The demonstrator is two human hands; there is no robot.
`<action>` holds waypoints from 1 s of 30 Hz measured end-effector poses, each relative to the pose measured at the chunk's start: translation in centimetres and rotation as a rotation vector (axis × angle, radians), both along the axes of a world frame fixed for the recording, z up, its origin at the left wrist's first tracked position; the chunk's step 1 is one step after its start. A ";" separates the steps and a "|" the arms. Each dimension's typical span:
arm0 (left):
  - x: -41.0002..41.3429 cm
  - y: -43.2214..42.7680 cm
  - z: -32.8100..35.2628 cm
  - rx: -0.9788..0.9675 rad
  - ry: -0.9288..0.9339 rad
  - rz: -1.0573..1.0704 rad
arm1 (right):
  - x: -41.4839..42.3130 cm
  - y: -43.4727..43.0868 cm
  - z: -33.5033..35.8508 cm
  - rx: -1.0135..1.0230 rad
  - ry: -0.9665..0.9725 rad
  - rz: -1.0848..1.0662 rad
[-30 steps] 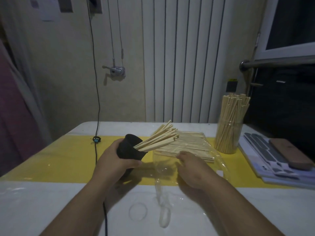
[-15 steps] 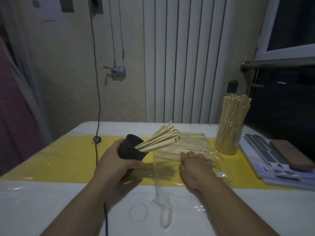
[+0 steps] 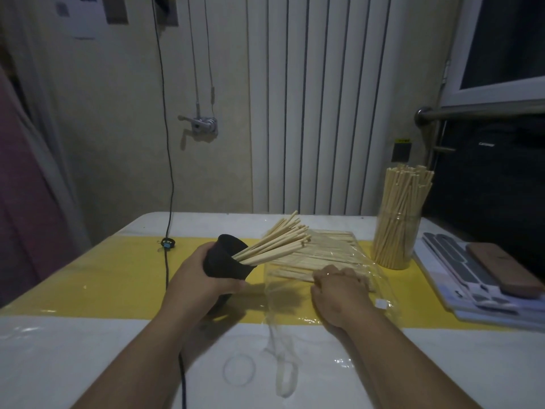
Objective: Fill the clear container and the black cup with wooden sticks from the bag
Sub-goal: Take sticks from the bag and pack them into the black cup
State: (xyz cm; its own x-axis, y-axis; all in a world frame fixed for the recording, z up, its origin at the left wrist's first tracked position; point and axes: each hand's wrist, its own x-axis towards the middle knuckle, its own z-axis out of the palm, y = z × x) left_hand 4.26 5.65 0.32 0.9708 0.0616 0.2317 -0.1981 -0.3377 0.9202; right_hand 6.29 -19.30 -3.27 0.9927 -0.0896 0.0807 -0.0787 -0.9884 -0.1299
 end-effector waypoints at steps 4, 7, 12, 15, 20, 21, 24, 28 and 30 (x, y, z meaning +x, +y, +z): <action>0.0 0.0 -0.1 -0.007 0.003 -0.002 | 0.0 0.2 0.2 0.053 -0.093 -0.002; 0.0 0.0 -0.1 -0.003 0.000 0.006 | 0.1 0.2 0.1 0.140 -0.116 0.011; 0.0 0.0 0.0 -0.004 -0.005 0.008 | 0.2 0.0 0.1 0.146 -0.129 0.049; 0.0 0.0 0.0 -0.004 -0.007 0.007 | 0.3 0.1 0.3 0.126 -0.094 0.053; -0.1 0.0 0.0 -0.003 -0.006 0.000 | -0.5 0.4 0.5 0.027 -0.017 0.087; -0.1 0.0 0.0 -0.003 -0.007 0.001 | -0.6 0.4 0.5 0.020 -0.010 0.090; 0.0 0.0 0.0 0.008 -0.008 -0.001 | -0.7 0.5 0.5 0.012 -0.005 0.108; 0.1 0.0 -0.1 0.012 -0.018 0.007 | -0.8 0.4 0.5 -0.009 -0.025 0.116; 0.1 0.0 -0.2 0.012 -0.015 0.007 | -0.9 0.4 0.6 -0.008 -0.018 0.117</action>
